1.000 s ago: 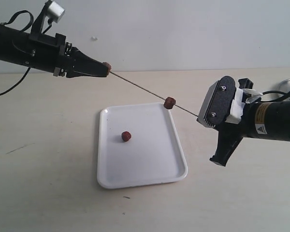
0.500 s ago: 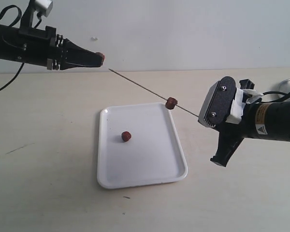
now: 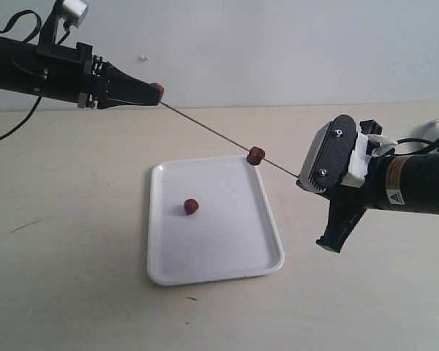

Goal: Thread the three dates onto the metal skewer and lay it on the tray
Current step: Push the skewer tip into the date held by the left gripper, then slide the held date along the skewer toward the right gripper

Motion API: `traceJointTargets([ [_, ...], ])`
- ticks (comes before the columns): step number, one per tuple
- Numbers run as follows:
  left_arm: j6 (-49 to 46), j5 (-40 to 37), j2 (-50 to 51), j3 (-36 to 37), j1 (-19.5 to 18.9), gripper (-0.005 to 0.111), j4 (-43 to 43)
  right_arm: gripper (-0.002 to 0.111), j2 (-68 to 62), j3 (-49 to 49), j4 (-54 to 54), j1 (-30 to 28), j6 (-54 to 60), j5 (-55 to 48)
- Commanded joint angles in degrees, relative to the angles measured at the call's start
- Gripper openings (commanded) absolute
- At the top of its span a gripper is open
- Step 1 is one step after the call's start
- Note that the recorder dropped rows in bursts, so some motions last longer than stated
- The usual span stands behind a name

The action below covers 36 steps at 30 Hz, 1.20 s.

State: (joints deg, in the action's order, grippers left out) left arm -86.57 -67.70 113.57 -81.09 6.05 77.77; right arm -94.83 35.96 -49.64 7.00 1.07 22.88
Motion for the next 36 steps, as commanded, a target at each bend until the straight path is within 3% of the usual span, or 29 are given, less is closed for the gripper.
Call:
traceJointTargets([
  [1, -0.2, 0.4, -0.2, -0.3, 0.6, 0.030, -0.2, 0.000, 0.0, 0.0, -0.4, 0.0, -0.7, 1.0],
  [29, 1.3, 0.3, -0.2, -0.3, 0.2, 0.030, -4.0, 0.000, 0.1, 0.0, -0.2, 0.0, -0.7, -0.2],
  [36, 1.3, -2.0, -0.2, -0.3, -1.5, 0.030, -4.8, 0.000, 0.1, 0.0, -0.2, 0.0, -0.7, -0.4],
])
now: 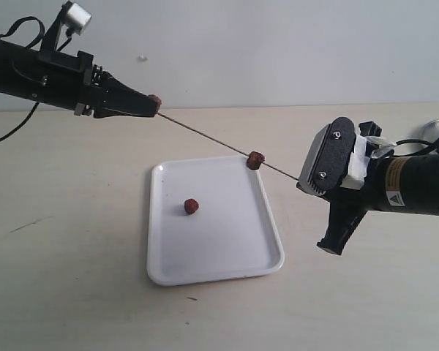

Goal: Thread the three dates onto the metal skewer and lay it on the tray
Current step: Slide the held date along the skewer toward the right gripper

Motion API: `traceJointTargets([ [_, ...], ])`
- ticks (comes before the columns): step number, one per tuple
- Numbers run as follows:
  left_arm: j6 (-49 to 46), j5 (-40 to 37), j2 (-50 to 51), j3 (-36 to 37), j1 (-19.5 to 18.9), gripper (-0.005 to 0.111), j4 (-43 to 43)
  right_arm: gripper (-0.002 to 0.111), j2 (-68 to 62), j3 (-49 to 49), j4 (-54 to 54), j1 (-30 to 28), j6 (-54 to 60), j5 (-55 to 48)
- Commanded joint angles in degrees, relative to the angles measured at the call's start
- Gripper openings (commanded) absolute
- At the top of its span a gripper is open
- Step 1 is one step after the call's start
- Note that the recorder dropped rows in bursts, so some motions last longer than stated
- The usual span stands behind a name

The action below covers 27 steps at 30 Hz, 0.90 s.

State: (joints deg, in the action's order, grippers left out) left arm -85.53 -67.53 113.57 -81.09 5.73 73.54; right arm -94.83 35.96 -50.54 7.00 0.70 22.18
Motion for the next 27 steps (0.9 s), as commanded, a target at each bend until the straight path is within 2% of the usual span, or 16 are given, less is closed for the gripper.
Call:
traceJointTargets([
  [1, 0.2, -2.4, -0.2, -0.3, -1.4, 0.030, -0.6, 0.000, 0.1, 0.0, 0.7, 0.0, -0.4, 0.3],
  [27, 0.2, -2.4, -0.2, -0.3, -1.5, 0.030, 2.5, 0.000, 0.1, 0.0, 0.5, 0.0, -0.4, 0.3],
])
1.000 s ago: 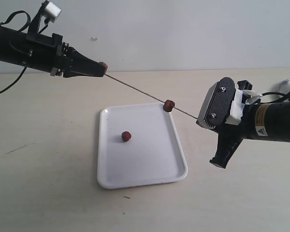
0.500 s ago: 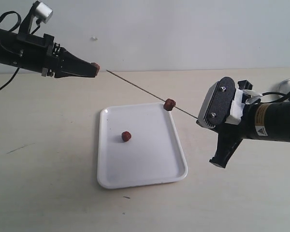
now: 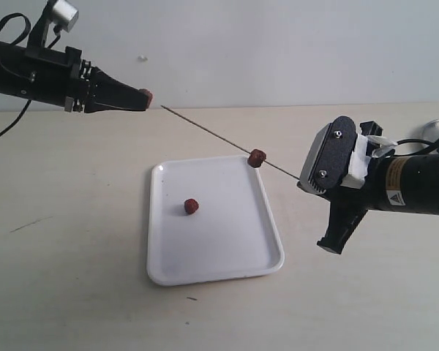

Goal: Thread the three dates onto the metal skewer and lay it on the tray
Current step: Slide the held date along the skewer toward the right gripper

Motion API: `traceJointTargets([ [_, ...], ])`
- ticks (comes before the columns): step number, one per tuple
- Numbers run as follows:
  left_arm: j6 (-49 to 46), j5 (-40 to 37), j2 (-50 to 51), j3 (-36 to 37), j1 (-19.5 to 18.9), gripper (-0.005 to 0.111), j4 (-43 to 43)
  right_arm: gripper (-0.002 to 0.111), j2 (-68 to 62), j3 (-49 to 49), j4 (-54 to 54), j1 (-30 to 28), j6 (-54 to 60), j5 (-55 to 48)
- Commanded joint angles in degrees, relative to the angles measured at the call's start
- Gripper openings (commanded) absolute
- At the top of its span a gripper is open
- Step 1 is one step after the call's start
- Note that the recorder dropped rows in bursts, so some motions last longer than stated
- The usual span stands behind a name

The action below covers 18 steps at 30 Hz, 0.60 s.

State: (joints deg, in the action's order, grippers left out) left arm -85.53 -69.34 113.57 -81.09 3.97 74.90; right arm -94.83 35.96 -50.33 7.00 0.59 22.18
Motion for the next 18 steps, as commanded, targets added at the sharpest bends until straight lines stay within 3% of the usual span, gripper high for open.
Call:
traceJointTargets([
  [1, 0.2, -0.6, -0.2, -0.3, 0.5, 0.030, 1.1, 0.000, 0.1, 0.0, 0.3, 0.0, -0.3, 0.4],
  [8, 0.2, 0.3, -0.2, -0.3, 2.9, 0.030, 0.8, 0.000, 0.1, 0.0, -2.5, 0.0, -2.1, 1.3],
  [18, 0.5, -0.5, -0.2, -0.3, 3.1, 0.030, -3.2, 0.000, 0.1, 0.0, -1.3, 0.0, -2.2, 0.7],
])
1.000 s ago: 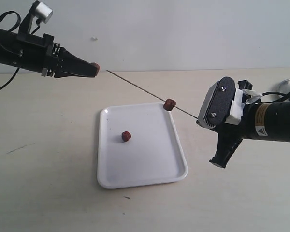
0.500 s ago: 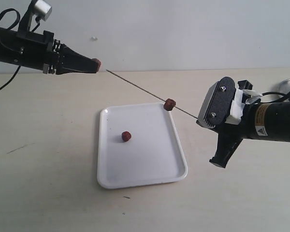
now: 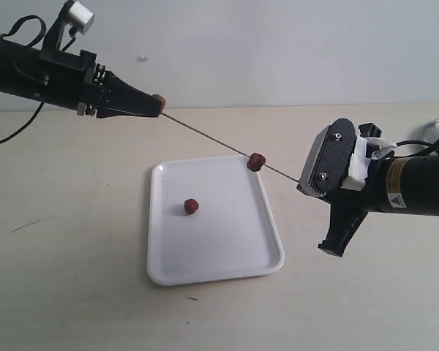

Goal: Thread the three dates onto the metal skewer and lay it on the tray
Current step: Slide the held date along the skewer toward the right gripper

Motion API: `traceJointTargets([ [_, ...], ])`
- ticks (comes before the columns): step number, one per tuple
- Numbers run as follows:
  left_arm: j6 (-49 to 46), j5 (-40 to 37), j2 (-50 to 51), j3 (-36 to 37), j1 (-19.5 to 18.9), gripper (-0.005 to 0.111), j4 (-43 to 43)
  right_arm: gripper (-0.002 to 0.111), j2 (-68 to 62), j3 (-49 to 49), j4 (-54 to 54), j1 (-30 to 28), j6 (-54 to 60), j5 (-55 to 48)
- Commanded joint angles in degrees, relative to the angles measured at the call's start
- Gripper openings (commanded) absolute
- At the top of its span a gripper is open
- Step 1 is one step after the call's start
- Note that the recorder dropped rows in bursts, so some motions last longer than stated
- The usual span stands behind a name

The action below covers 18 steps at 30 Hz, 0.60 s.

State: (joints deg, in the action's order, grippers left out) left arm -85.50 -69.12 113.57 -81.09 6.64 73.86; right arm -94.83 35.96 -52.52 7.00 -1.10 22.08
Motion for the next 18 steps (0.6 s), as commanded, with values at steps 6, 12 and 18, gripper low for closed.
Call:
traceJointTargets([
  [6, 0.5, -0.7, -0.2, -0.3, -0.5, 0.030, -2.0, 0.000, 0.1, 0.0, 1.3, 0.0, -0.5, 0.3],
  [12, 0.3, 0.1, -0.2, -0.3, -0.8, 0.030, -2.1, 0.000, 0.2, 0.0, 1.2, 0.0, -0.1, -0.1],
  [18, -1.0, 1.5, -0.2, -0.3, -0.9, 0.030, -2.5, 0.000, 0.2, 0.0, 1.1, 0.0, -0.1, -0.1],
])
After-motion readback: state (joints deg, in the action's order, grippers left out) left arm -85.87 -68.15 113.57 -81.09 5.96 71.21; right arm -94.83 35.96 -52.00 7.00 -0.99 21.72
